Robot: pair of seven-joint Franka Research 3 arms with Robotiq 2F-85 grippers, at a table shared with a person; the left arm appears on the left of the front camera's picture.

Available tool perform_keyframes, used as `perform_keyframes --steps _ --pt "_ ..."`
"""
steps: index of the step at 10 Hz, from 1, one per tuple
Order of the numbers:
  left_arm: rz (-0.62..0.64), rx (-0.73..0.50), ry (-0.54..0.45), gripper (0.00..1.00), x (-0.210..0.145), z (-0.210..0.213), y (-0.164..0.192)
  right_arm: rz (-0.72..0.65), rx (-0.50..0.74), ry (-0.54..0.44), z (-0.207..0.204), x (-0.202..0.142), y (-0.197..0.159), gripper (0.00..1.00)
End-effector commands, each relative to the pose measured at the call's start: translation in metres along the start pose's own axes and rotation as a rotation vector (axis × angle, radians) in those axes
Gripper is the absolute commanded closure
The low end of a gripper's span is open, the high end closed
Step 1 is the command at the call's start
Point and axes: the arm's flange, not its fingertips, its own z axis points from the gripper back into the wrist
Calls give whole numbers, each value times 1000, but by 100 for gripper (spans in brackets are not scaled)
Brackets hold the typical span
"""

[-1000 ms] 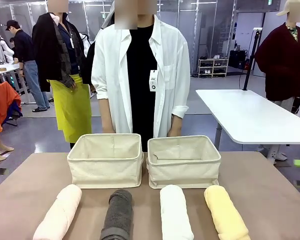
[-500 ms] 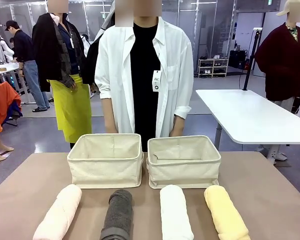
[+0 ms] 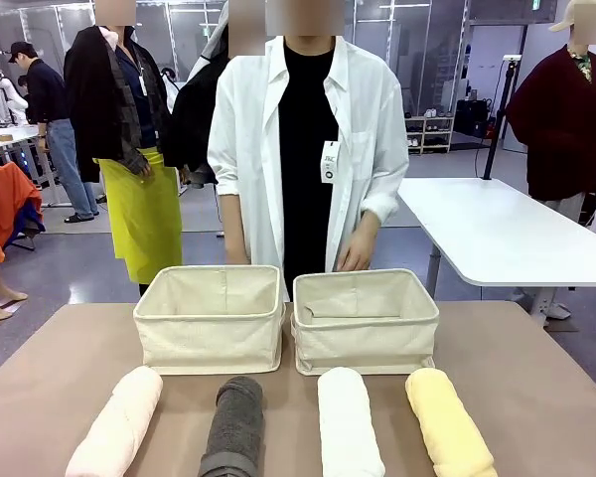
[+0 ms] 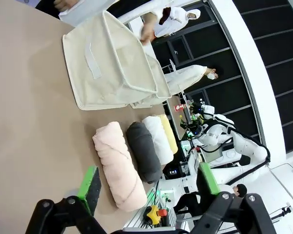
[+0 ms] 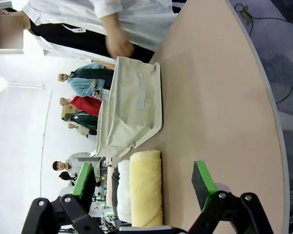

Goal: Divide the towels into two baskets.
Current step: Pick up one hotel-folded towel and place it in the Fabric basket indicated by the person.

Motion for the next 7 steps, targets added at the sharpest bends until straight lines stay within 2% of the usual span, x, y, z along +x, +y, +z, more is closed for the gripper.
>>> perform_keyframes --steps 1,7 --pt "-10 1 -1 0 -1 4 -4 3 -1 4 3 -1 1 0" --pt "-10 1 -1 0 -1 4 -4 3 -1 4 3 -1 1 0"
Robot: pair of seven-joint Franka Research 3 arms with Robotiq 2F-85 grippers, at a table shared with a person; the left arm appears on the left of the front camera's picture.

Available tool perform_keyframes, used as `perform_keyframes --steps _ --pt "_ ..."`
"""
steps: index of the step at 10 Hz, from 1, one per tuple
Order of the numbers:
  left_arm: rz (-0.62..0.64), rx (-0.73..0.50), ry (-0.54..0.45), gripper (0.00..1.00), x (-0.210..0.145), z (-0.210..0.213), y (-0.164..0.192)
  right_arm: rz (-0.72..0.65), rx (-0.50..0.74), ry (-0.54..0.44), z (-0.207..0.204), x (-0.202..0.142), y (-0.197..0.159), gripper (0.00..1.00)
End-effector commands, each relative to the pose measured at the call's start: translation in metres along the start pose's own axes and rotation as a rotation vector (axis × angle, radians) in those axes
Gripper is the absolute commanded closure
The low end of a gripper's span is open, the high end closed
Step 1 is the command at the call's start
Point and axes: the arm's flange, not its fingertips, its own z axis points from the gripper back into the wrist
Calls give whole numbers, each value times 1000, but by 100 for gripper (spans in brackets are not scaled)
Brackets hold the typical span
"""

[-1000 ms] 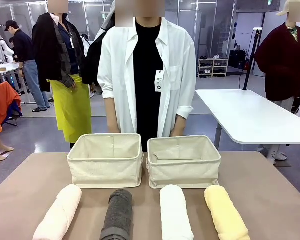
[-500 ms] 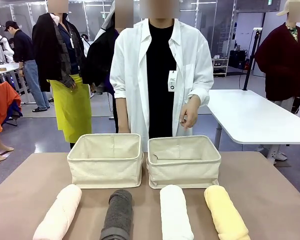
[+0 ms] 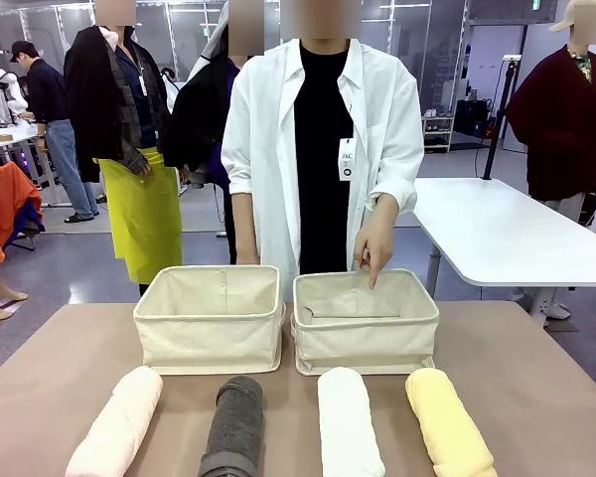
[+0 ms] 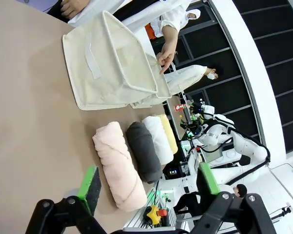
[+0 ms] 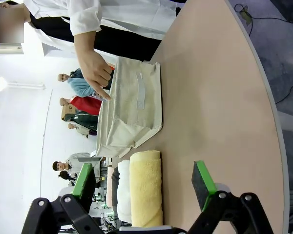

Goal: Divide the towels into two baskets.
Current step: Pick up one hotel-folded towel and place it in the Fabric basket indicated by the person.

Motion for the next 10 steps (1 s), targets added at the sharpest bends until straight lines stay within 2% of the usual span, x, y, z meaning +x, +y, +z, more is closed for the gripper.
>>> perform_keyframes --steps 1,4,7,10 --pt "-10 1 -1 0 -1 3 -4 3 0 5 2 -1 1 0" --pt "-10 1 -1 0 -1 3 -4 0 0 -1 0 0 0 0" --pt "-10 1 -1 0 -1 3 -4 259 -192 102 -62 -7 80 0" --pt "-10 1 -1 0 -1 3 -4 494 -387 227 -132 -44 131 0"
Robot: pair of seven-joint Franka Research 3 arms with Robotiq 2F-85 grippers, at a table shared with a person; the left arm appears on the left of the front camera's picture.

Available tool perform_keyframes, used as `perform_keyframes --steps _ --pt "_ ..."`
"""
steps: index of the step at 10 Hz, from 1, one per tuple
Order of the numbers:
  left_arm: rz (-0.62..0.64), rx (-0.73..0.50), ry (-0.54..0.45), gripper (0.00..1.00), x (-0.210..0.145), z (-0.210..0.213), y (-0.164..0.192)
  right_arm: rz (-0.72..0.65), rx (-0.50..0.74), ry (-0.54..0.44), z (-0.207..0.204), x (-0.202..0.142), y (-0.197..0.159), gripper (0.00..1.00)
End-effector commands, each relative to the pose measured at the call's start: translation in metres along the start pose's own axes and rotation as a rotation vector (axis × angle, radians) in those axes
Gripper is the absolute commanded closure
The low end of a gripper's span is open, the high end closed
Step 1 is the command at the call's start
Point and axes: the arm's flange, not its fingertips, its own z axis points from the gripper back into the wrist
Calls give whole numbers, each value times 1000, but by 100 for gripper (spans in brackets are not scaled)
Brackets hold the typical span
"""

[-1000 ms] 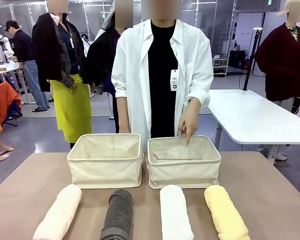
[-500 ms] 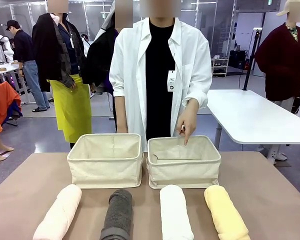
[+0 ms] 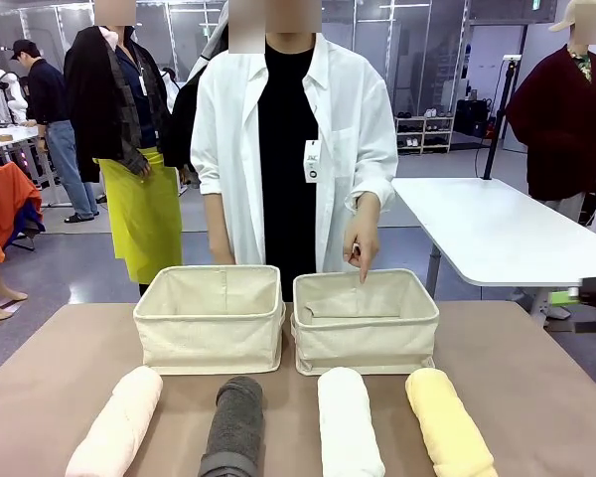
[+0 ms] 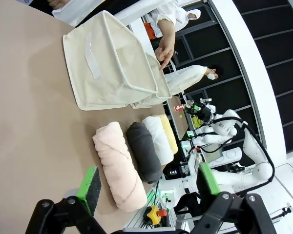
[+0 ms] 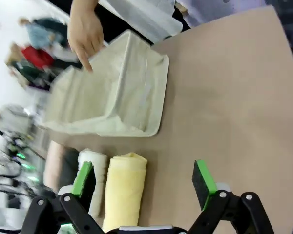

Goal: Divide the towels into two baskets.
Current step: Pick up one hotel-folded towel and place it in the Fabric basket indicated by the person.

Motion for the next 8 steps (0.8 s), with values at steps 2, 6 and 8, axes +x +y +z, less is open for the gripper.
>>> perform_keyframes --steps 2,6,8 --pt "-10 1 0 0 -1 3 -3 154 -181 139 -56 -47 70 0" --pt "-10 1 0 0 -1 3 -3 292 -294 333 -103 -91 108 0" --pt "-10 1 0 0 -1 3 -3 293 -343 399 -106 -105 117 0"
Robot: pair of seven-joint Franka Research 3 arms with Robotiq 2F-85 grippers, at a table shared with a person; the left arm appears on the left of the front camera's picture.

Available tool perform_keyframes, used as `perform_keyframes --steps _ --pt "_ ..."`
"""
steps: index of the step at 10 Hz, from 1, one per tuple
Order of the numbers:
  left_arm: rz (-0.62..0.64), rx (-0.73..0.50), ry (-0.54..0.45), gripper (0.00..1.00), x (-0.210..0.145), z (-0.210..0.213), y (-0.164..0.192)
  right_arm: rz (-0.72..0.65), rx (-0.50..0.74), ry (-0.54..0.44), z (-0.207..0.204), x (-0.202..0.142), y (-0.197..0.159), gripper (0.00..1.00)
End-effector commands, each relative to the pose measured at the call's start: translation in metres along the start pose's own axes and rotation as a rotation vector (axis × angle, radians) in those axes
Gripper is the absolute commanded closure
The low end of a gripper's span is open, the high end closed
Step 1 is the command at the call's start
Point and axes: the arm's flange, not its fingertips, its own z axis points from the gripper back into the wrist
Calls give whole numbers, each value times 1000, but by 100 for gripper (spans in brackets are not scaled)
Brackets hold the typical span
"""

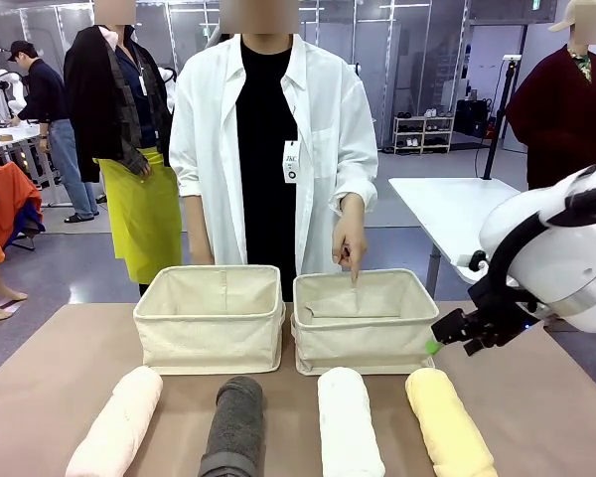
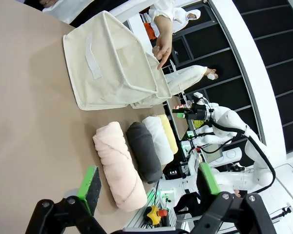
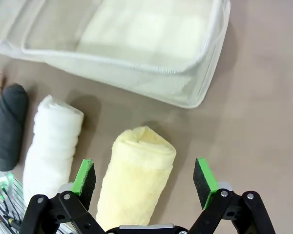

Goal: Divide the towels into two baskets.
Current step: Pick up one hotel-folded towel and place it in the Fabric basket indicated by the person.

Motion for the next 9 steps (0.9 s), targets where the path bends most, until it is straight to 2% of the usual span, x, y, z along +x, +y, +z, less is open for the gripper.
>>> perform_keyframes --steps 1,5,9 --pt "-10 0 1 0 0 3 -3 -16 -68 90 22 -74 21 0" --pt "-10 0 1 0 0 3 -3 -23 -140 186 -13 -84 32 0" --pt "-10 0 1 0 0 3 -3 -3 -159 261 -49 -91 41 0"
